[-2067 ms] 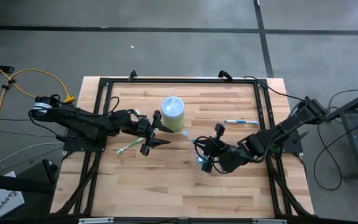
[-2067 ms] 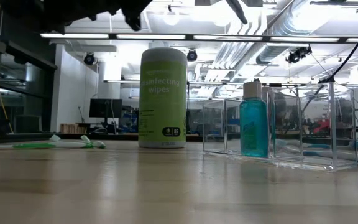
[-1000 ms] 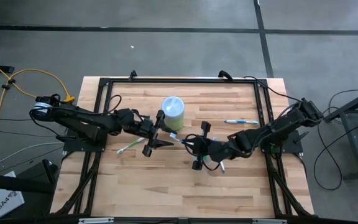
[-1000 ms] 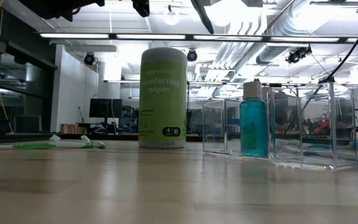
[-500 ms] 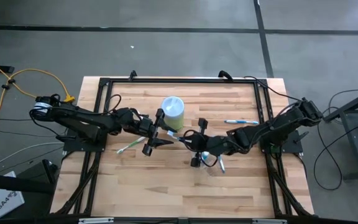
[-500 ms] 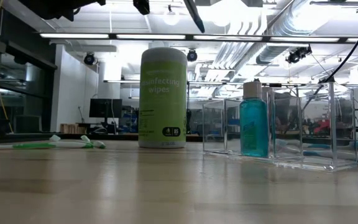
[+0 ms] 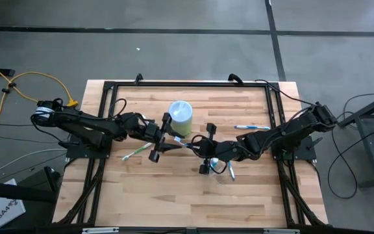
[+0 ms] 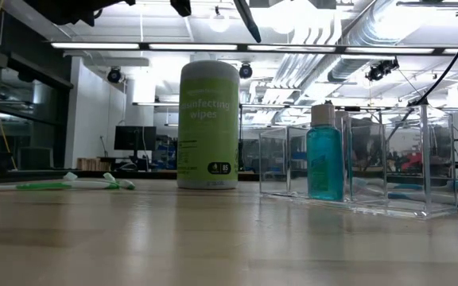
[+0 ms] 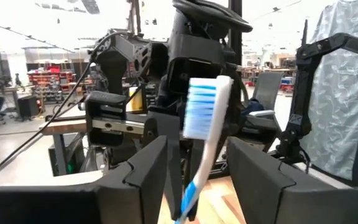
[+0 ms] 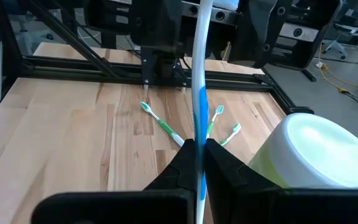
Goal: Pick & Place toothbrushing station
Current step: Put the top left blue toothbrush into the transparent organizer
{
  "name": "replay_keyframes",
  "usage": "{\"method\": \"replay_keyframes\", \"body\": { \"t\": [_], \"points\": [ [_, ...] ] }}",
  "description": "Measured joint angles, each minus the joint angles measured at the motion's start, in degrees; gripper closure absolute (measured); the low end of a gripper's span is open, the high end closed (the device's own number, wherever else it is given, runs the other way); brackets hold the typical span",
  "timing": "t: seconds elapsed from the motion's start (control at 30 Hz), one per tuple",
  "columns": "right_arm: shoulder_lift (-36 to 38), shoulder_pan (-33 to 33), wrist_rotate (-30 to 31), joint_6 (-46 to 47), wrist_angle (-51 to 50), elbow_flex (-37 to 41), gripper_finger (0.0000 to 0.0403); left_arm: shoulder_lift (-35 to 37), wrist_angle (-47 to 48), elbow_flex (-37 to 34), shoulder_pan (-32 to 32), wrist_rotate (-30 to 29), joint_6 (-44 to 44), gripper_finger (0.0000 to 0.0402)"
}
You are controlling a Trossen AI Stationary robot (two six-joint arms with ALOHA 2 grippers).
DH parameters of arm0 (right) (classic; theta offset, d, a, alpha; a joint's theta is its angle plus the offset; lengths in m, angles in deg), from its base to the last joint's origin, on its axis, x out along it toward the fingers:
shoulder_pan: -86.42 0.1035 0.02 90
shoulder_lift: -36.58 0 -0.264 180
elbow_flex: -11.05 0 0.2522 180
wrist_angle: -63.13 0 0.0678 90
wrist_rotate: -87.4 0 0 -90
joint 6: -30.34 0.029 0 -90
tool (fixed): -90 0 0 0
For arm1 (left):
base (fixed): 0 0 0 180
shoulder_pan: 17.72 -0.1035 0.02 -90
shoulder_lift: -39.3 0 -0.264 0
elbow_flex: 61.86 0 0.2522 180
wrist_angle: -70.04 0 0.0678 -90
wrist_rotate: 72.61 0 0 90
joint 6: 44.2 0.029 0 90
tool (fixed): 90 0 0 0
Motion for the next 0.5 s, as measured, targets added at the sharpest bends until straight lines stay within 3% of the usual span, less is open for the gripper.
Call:
{"method": "replay_keyframes", "body": {
  "t": [0.5],
  "points": [
    [0.0,0.0,-0.3,0.1,-0.1,0.0,0.0399,0.0,0.0,0.0,0.0,-0.1,0.0,0.0292]
  ]
}}
